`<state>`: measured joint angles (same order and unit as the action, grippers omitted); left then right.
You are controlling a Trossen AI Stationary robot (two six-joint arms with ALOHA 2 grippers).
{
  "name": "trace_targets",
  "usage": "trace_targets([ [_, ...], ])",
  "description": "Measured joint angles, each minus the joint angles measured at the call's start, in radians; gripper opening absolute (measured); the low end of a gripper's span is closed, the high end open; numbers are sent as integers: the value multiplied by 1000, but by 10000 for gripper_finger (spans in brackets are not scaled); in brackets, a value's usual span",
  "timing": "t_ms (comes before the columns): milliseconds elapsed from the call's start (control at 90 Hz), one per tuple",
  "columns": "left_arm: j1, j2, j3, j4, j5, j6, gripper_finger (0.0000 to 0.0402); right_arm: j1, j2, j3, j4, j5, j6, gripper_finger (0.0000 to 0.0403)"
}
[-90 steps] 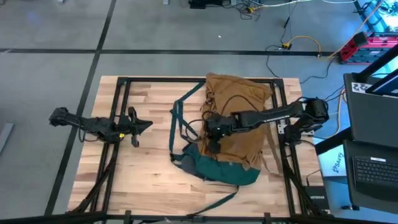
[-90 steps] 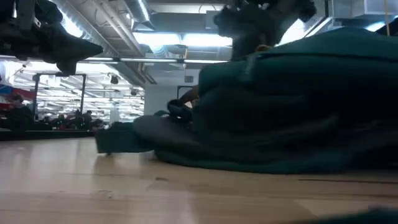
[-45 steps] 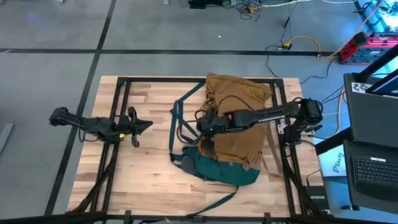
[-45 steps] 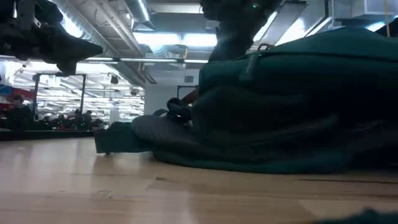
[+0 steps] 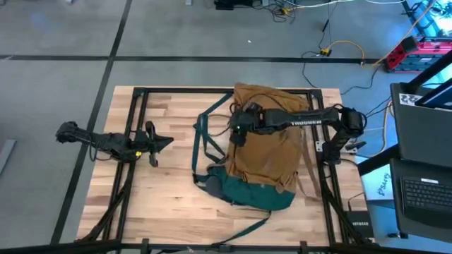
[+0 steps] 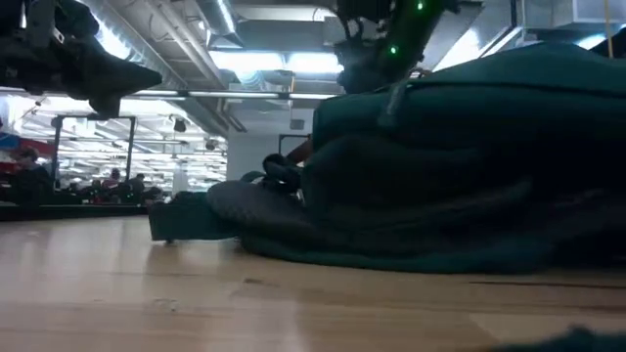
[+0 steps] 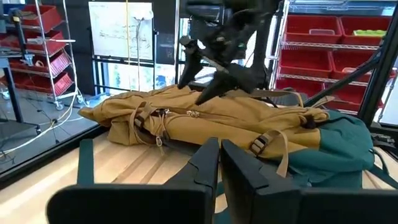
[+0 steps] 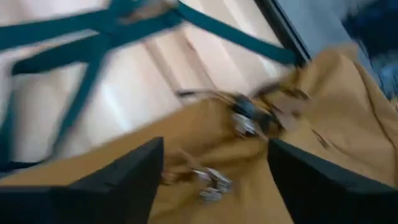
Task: Unpack backpack
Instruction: Open the brown backpack
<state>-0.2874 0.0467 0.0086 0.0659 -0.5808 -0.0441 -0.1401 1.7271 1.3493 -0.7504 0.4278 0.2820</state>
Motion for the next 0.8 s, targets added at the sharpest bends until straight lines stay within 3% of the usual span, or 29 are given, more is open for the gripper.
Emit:
trace_targets([
  [222, 0, 0, 0, 0, 0, 0, 4, -87, 6, -11, -118, -58, 86, 298],
  [367, 0, 1, 0, 0, 0, 5, 4, -113, 11, -54, -100, -128, 92, 294],
  [633, 0, 5, 0, 0, 0, 11, 4, -117, 11, -111, -57, -204, 78, 172],
  [800, 0, 10, 0, 0, 2, 11, 4, -116, 11, -114, -40, -252, 31, 26],
])
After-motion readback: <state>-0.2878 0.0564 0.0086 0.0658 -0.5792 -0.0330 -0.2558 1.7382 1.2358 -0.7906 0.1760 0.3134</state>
